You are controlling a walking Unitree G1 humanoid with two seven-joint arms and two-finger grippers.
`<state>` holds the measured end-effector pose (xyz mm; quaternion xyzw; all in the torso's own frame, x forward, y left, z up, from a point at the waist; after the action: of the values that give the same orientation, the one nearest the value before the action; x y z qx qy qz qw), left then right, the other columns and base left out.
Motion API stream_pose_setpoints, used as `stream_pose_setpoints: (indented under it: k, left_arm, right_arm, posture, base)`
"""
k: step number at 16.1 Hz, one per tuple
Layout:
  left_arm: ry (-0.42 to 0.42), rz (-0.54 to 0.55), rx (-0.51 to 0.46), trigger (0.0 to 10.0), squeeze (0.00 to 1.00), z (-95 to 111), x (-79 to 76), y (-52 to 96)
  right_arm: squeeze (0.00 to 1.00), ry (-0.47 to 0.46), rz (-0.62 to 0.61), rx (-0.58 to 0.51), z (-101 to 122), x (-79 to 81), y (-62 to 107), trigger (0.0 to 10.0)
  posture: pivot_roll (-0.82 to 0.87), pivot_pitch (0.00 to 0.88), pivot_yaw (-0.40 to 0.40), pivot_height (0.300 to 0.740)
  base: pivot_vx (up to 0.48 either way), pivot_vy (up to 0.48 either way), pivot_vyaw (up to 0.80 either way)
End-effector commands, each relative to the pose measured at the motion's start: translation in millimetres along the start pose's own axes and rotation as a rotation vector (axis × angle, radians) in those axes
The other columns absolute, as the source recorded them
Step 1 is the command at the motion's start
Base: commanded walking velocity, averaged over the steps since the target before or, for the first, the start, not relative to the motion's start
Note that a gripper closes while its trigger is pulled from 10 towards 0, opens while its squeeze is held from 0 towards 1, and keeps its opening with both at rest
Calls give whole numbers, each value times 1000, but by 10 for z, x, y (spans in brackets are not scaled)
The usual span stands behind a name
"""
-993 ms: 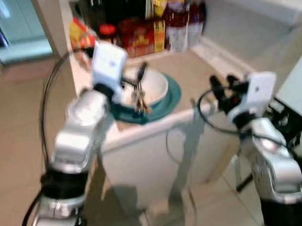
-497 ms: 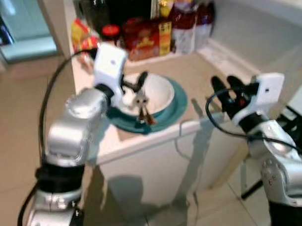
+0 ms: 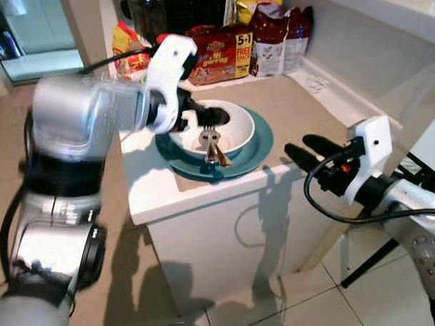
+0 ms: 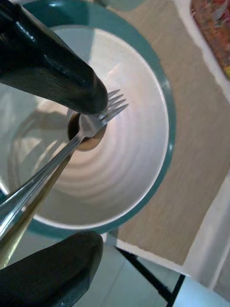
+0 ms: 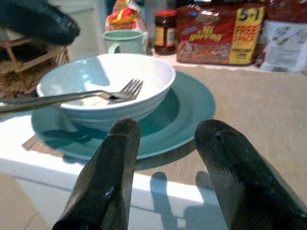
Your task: Setting the table
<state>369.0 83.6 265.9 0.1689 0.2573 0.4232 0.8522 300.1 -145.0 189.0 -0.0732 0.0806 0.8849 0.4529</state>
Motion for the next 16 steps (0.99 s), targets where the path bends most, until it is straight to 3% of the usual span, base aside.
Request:
stream_pose_setpoints:
  k: [1,6,8,16]
  left_arm:
    - [-22,37,20,10000,0,33,38,-13]
    - [36,41,108,10000,0,-74,3,-130]
    - [35,95,124,10000,0,-146,82,-201]
    - [92,63,184,10000,0,-213,28,-237]
  right_arm:
    - [0,15,36,10,36,47,-3,10000]
    - [0,13,90,99,-88,245,-13,10000]
    - [0,13,98,105,-108,298,-13,10000]
    - [0,-6,98,127,-141,332,1,10000]
  posture:
    - [82,0,-41,740]
    - [81,0,-33,740]
    - [77,0,-25,740]
    - [79,0,-12,740]
  base:
    - [0,0,0]
    - [0,0,0]
    - [0,0,0]
    - [0,0,0]
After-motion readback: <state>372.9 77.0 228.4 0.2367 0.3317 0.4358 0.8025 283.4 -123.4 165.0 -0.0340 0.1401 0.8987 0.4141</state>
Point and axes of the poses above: a point about 5 cm out from each wrist's last joint towards the gripper, its own y axis pointing back from the gripper into the wrist, its own z axis along the axis of the wrist's last joint, x = y × z, the point moved 5 cm from there along -y, pointing out of the wrist towards the gripper, and after that the axes turned 14 degrees about y, right-handed, at the moved point
